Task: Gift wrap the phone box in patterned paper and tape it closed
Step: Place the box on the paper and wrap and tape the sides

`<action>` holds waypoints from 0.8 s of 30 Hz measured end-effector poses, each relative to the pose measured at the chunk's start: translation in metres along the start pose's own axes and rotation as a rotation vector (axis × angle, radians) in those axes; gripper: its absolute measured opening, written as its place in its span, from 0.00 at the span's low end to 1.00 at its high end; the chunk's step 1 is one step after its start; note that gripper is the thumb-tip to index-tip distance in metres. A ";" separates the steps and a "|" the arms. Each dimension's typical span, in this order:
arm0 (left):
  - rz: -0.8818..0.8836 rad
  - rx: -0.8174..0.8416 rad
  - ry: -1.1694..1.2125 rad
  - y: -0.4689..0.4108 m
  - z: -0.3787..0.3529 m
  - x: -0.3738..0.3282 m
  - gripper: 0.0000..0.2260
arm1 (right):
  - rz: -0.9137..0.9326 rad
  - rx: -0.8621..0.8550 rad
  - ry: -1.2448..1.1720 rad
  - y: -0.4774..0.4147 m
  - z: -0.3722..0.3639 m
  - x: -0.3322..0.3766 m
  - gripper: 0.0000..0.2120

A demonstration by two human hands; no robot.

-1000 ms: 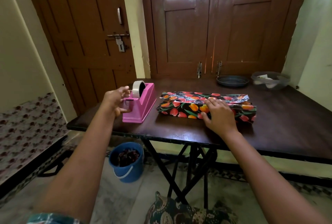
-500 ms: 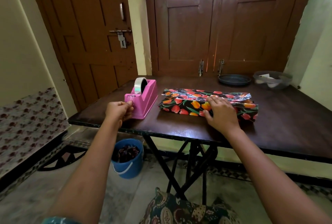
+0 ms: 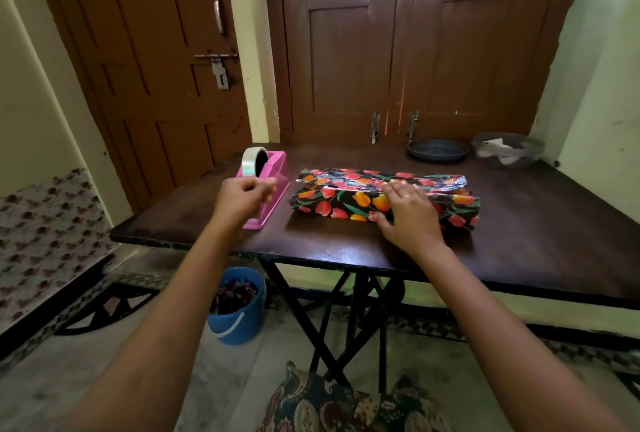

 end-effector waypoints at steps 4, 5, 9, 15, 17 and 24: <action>-0.048 0.213 0.041 0.002 -0.070 -0.039 0.09 | 0.002 0.037 -0.070 -0.001 0.004 -0.001 0.31; -0.058 0.235 0.017 0.001 -0.083 -0.049 0.09 | 0.011 0.045 -0.068 0.000 0.005 0.000 0.32; -0.028 0.304 -0.068 -0.011 -0.127 -0.074 0.09 | 0.032 0.009 -0.065 0.001 0.004 0.000 0.34; 0.135 0.255 -0.053 -0.023 -0.154 -0.056 0.08 | 0.043 -0.069 -0.066 0.003 -0.004 -0.001 0.26; 0.152 0.226 -0.074 -0.025 -0.156 -0.048 0.07 | 0.032 -0.093 -0.067 0.003 -0.004 -0.002 0.25; 0.185 0.174 -0.205 -0.030 -0.164 -0.043 0.05 | 0.040 -0.103 -0.070 0.003 -0.001 -0.001 0.23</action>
Point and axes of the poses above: each hand's wrist, its own y-axis away from the middle knuckle, its own z-axis out of the back of the hand, x = y × z, the point moved 8 cm from there along -y, towards the middle knuckle, and after that the axes turned 14 degrees about z, right-handed, at the moved point
